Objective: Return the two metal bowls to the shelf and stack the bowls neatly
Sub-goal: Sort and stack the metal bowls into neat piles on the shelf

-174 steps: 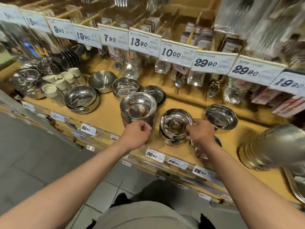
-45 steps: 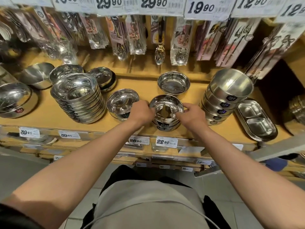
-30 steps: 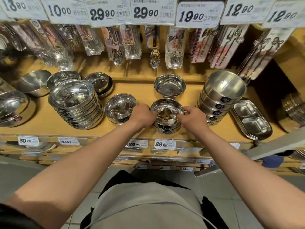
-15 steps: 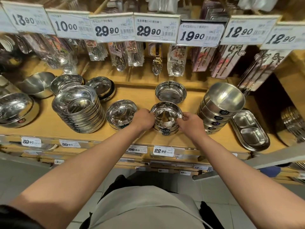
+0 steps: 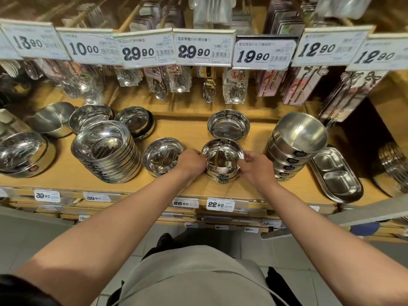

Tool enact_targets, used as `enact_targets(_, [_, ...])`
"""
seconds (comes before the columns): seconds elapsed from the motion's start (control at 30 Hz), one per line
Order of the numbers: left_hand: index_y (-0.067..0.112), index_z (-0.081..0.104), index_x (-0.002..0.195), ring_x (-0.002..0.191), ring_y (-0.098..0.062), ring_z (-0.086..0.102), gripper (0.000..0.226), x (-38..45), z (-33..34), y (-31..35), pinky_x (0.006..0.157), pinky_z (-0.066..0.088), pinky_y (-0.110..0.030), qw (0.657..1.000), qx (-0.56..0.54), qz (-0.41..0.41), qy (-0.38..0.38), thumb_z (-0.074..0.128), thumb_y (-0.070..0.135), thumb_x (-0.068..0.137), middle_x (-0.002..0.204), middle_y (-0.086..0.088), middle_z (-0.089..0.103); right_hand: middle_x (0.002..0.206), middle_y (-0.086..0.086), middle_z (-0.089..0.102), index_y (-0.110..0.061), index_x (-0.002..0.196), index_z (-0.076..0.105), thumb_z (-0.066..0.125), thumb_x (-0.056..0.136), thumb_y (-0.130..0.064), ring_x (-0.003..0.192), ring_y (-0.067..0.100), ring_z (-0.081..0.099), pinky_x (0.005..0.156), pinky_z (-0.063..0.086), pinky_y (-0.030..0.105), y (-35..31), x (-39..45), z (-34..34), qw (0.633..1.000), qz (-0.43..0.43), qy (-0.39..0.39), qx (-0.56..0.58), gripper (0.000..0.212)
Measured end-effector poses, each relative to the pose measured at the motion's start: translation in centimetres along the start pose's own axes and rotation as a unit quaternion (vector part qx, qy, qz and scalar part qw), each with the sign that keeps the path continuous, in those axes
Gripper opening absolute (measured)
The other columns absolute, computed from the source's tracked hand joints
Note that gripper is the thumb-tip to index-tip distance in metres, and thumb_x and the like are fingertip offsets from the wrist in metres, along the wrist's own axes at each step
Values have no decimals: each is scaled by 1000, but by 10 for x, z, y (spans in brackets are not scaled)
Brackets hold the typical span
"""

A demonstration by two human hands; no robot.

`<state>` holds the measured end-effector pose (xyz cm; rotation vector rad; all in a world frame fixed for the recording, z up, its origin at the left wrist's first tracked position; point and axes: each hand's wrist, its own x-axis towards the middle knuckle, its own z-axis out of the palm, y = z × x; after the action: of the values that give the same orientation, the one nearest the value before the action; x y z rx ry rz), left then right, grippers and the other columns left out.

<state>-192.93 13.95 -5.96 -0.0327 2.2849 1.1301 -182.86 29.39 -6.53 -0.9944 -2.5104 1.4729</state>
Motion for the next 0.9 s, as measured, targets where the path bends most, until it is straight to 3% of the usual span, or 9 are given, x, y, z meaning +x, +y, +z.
enact_targets(0.13, [-6,68,102,103,-38,68,29,-2,-3,0,91,58,-51,1000,-3,-6,-14,50,16,99,108,-24,71,99,9,76,-13,107,75,59,95,-14,95,30,70,94,54,51,-1,0,-1,1000,10,-12,12,20])
enact_targets(0.27, [-6,64,117,114,-40,64,37,-15,-14,7,99,54,-53,999,-6,9,-47,52,24,99,120,-26,67,115,13,73,2,120,67,60,96,-22,103,25,63,91,45,29,-7,-9,-6,1000,17,6,-21,34])
enact_targets(0.33, [2,63,126,116,-36,64,42,-27,-31,5,103,52,-50,998,-1,41,-40,55,32,97,123,-19,68,111,16,73,4,121,64,60,96,-21,105,32,64,90,46,34,-12,-22,-11,999,-8,39,-26,36])
enact_targets(0.43, [23,74,101,91,-23,72,22,-44,-71,-10,86,59,-41,997,-16,78,1,57,35,96,99,-10,76,94,10,72,-2,116,67,61,96,-19,93,29,64,84,48,35,-26,-41,-12,995,-66,67,-25,27])
enact_targets(0.53, [20,73,92,91,-28,73,21,-49,-109,-29,90,59,-48,996,-42,65,51,56,27,101,95,-9,76,94,-11,65,-12,122,67,60,98,-22,92,9,60,74,40,10,-46,-49,0,996,-87,20,8,26])
enact_targets(0.67, [13,70,97,82,-23,68,21,-48,-136,-46,74,59,-36,994,-71,39,68,51,17,104,106,-21,73,103,5,72,-6,117,69,61,99,-18,103,21,65,78,47,23,-66,-43,32,992,-109,-64,24,23])
enact_targets(0.73, [10,70,97,88,-31,71,20,-50,-143,-55,85,61,-47,994,-80,38,69,52,17,103,106,-24,72,106,-1,67,-8,127,65,60,99,-23,104,15,65,78,46,18,-75,-39,53,990,-101,-98,-5,32])
enact_targets(0.8, [8,69,97,103,-42,69,18,-53,-149,-63,96,55,-56,992,-97,31,72,54,17,102,106,-25,72,93,-14,63,-14,128,63,60,100,-26,81,-6,62,64,43,5,-80,-33,75,985,-113,-124,-36,32])
enact_targets(0.9, [13,69,94,103,-39,70,13,-54,-157,-74,97,54,-57,992,-98,16,84,57,15,99,100,-17,74,85,-18,65,-20,127,63,58,99,-30,73,-8,59,61,39,9,-90,-22,104,980,-123,-136,-83,29])
